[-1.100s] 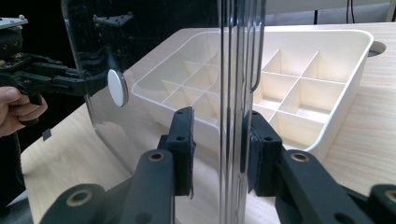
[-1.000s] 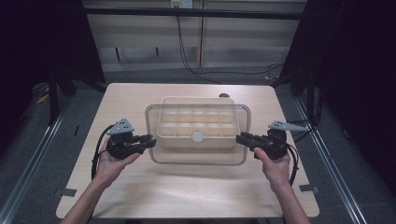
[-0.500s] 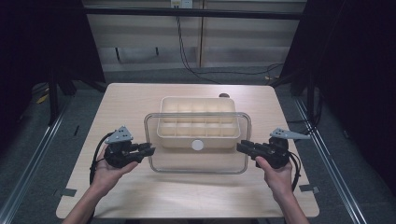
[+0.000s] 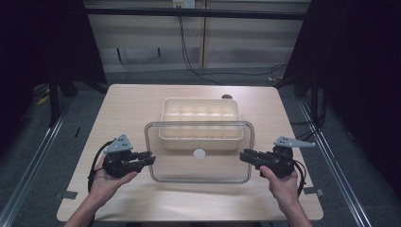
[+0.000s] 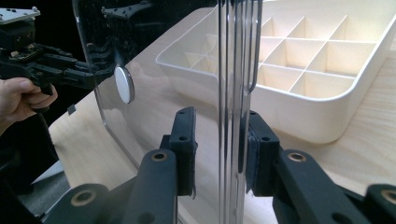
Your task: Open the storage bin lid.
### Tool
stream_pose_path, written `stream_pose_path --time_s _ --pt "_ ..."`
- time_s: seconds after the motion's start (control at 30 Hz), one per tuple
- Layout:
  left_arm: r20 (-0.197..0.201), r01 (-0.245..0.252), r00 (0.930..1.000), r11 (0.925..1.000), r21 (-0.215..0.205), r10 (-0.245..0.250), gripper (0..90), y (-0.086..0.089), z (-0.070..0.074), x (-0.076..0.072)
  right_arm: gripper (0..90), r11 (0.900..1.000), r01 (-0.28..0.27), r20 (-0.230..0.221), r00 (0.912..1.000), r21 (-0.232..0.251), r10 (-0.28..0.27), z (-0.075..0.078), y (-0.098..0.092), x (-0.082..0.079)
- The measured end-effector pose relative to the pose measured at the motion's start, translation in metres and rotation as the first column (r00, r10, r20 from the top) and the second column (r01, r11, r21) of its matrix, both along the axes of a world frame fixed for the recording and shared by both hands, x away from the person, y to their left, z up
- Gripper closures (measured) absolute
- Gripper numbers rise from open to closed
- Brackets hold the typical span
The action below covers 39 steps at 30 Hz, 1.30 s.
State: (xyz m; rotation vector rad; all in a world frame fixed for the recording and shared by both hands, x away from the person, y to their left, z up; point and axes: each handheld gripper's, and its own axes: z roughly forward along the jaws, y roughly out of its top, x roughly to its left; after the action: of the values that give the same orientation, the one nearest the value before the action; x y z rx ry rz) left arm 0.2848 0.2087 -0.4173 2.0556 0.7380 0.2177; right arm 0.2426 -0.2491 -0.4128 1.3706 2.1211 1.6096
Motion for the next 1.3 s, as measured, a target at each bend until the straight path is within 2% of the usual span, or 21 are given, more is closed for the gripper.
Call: stream_pose_path --time_s 0.1,0.2,0.33,0.43,0.67,0.83,0.9,1.0,1.13,1.3 --pt "-0.01 -0.004 0.9999 1.0 -0.008 0.004 72.4 0.002 -0.002 -0.004 70.6 1.0 -0.023 -0.001 0.9997 0.001 0.023 0.0 0.0 -0.006" --pt "-0.01 -0.005 0.9999 1.0 0.003 0.005 72.4 0.001 -0.003 -0.007 70.8 1.0 -0.024 -0.006 0.9997 0.008 0.024 -0.001 0.0 -0.01" --pt "-0.028 -0.006 0.9996 0.9999 -0.011 0.005 72.6 0.001 -0.007 -0.015 70.7 1.0 -0.024 -0.01 0.9997 0.012 0.024 -0.006 -0.001 -0.016" --pt "-0.033 -0.001 0.9995 1.0 0.007 0.002 72.5 0.002 -0.008 -0.019 70.8 1.0 -0.028 -0.016 0.9995 0.01 0.028 -0.009 -0.001 -0.019" --pt "-0.046 0.001 0.999 1.0 0.008 -0.001 72.7 0.005 -0.01 -0.027 70.9 0.999 -0.036 -0.019 0.9992 0.009 0.037 -0.011 0.003 -0.029" --pt "-0.06 0.015 0.9981 0.9998 0.013 -0.014 72.7 0.005 -0.011 -0.033 71.0 0.999 -0.041 -0.045 0.9981 0.014 0.041 -0.014 0.002 -0.034" --pt "-0.068 0.017 0.9976 0.9992 0.036 -0.014 72.4 0.005 -0.014 -0.037 71.0 0.999 -0.049 -0.05 0.9975 0.009 0.05 -0.017 0.003 -0.038" --pt "-0.07 0.014 0.9975 0.9989 0.046 -0.011 72.2 0.005 -0.016 -0.039 71.0 0.999 -0.053 -0.063 0.9966 0.009 0.054 -0.019 0.004 -0.039" --pt "-0.092 0.019 0.9957 0.9985 0.051 -0.014 72.3 0.006 -0.022 -0.042 70.9 0.998 -0.06 -0.085 0.9945 0.012 0.061 -0.028 0.005 -0.041" --pt "-0.104 0.028 0.9943 0.999 0.036 -0.024 72.2 0.008 -0.025 -0.043 69.7 0.998 -0.061 -0.114 0.9917 -0.001 0.06 -0.037 0.006 -0.041"
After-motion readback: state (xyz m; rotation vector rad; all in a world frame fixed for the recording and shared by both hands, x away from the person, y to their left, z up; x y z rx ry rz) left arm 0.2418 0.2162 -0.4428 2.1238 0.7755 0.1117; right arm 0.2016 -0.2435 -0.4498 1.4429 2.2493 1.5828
